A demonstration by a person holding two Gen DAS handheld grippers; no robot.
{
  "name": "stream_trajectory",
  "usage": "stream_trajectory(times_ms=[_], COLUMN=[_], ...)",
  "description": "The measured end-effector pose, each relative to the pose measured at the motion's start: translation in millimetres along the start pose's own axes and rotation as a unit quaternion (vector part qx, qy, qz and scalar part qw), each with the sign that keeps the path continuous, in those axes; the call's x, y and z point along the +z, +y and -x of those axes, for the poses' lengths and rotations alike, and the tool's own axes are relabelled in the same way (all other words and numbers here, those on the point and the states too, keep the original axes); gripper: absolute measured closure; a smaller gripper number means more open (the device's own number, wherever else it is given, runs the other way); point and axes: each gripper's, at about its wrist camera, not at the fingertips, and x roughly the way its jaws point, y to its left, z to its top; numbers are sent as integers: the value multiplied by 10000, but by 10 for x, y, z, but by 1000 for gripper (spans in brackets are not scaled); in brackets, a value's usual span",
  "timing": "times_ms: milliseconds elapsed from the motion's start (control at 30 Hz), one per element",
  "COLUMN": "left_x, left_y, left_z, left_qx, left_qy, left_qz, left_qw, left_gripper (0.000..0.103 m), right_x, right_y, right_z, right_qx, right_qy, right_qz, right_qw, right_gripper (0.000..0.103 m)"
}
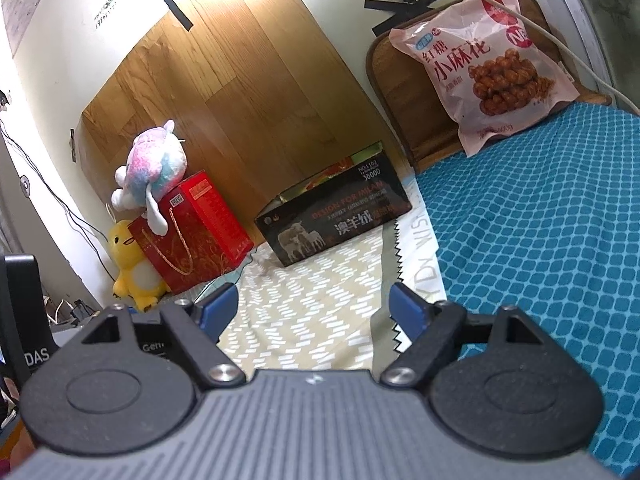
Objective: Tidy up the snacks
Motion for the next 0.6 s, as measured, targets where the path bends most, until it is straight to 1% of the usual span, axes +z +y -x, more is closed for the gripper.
stream_trajectory(times_ms=[433, 600], left_x=[-11, -6], left_y=[-20, 10], left_z=[17, 18], left_qx=[-23, -55], left_qy=[20, 32], left_qz=[-47, 11], left_qw=[10000, 10000], left_gripper=[0, 0], right_x=[-8, -14], right_y=[-30, -27], right_z=[38, 32], right_qx=[-14, -16], right_qy=[-33, -20], right_qz=[-75, -74], right_qw=[10000, 10000], right_gripper=[18, 18])
